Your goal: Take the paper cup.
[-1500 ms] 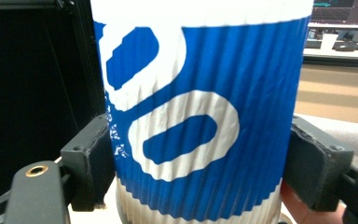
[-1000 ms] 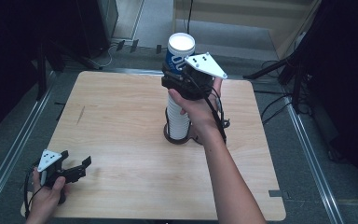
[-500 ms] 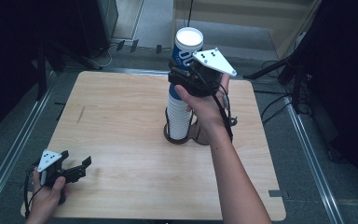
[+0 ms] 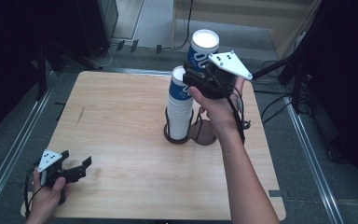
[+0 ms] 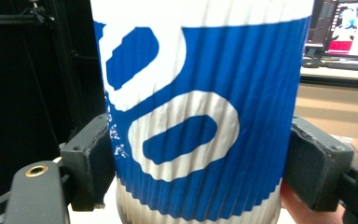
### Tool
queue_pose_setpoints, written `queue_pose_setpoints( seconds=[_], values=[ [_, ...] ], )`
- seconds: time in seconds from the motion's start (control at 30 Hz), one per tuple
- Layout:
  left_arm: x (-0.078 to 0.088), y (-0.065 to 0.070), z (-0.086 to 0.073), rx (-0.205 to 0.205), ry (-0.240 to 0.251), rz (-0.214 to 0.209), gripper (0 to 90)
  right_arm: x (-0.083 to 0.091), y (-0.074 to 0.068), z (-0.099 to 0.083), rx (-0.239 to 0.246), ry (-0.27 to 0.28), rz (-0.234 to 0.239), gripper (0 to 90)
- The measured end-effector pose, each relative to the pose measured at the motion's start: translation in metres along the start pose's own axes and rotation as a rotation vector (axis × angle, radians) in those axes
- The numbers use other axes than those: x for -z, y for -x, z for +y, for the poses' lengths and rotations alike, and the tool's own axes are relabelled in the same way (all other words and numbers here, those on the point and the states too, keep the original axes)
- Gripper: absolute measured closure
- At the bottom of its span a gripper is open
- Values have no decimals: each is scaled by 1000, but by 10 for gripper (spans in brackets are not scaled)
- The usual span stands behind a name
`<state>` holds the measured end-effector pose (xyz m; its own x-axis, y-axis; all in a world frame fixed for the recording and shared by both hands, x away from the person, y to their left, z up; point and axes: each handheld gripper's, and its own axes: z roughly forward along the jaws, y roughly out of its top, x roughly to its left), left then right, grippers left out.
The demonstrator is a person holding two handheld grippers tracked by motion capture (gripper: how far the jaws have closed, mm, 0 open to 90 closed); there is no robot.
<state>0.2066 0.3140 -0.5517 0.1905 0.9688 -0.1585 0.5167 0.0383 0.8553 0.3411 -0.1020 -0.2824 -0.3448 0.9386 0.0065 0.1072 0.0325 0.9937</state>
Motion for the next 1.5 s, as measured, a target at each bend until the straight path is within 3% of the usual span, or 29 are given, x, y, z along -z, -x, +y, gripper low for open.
queue_pose_setpoints(
  seconds=[0.57,1.03,1.5],
  values=[
    [0,0,0,1,-1,-2,77,12,32,-16,-21,-15,-60,198],
    [0,0,0,0,-2,-3,77,21,43,-33,4,-28,-89,198],
    [0,0,0,-1,-3,-4,77,29,52,-55,-3,-53,-106,199]
  ],
)
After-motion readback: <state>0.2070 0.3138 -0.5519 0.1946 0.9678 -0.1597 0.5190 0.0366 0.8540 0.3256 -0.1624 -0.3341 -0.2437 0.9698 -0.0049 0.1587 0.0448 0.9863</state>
